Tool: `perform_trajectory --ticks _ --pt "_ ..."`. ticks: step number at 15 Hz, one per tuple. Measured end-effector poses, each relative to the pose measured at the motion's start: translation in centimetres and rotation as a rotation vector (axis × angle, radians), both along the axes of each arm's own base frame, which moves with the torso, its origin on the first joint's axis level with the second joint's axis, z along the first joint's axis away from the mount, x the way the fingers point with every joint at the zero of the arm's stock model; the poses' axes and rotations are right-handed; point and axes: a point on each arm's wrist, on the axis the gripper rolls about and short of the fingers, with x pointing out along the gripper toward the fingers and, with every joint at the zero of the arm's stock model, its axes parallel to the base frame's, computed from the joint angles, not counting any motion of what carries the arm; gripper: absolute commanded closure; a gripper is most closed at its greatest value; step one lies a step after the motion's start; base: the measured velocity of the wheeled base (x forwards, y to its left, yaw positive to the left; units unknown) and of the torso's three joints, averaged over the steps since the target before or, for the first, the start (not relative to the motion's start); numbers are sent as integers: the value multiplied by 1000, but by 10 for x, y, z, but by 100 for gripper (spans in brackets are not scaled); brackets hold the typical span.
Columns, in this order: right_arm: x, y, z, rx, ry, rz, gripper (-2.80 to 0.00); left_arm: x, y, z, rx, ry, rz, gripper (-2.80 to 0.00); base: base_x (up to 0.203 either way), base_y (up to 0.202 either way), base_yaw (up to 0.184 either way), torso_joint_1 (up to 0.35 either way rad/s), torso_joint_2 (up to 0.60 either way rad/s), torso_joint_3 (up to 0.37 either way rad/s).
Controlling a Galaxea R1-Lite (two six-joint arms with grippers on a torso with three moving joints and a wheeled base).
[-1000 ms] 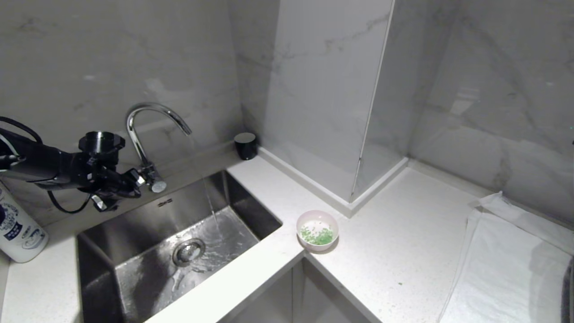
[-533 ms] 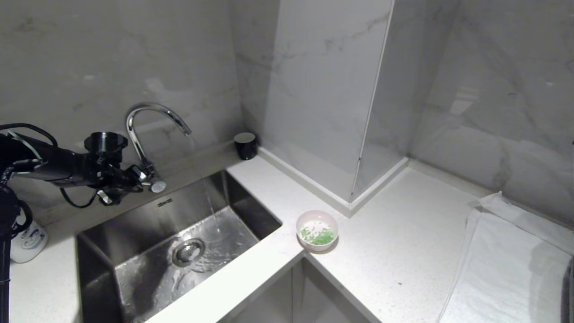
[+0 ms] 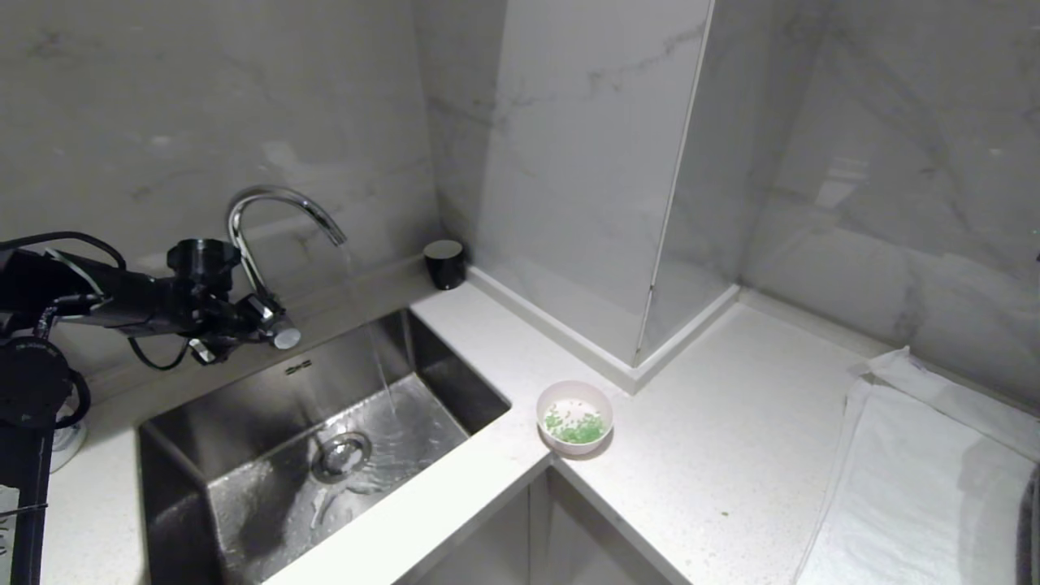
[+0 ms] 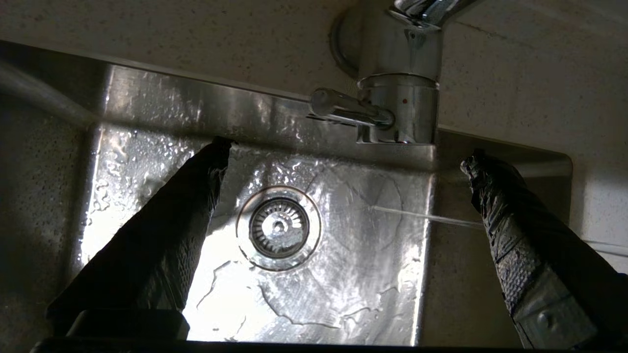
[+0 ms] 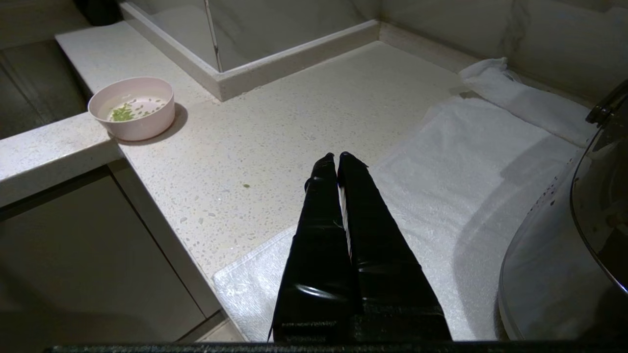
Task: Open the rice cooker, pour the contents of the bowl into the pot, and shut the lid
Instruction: Turn off the tap
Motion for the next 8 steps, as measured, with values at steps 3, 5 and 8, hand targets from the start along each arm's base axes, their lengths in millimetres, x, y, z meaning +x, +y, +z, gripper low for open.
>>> perform_trajectory --ticks 3,5,8 --pt "0 0 0 0 0 1 0 3 1 -5 0 7 2 -280 0 0 0 0 0 0" --pt "0 0 0 0 0 1 0 5 2 -7 1 4 3 0 0 0 0 0 0 0" --pt "0 0 0 0 0 1 0 8 8 -10 2 0 14 0 0 0 0 0 0 0"
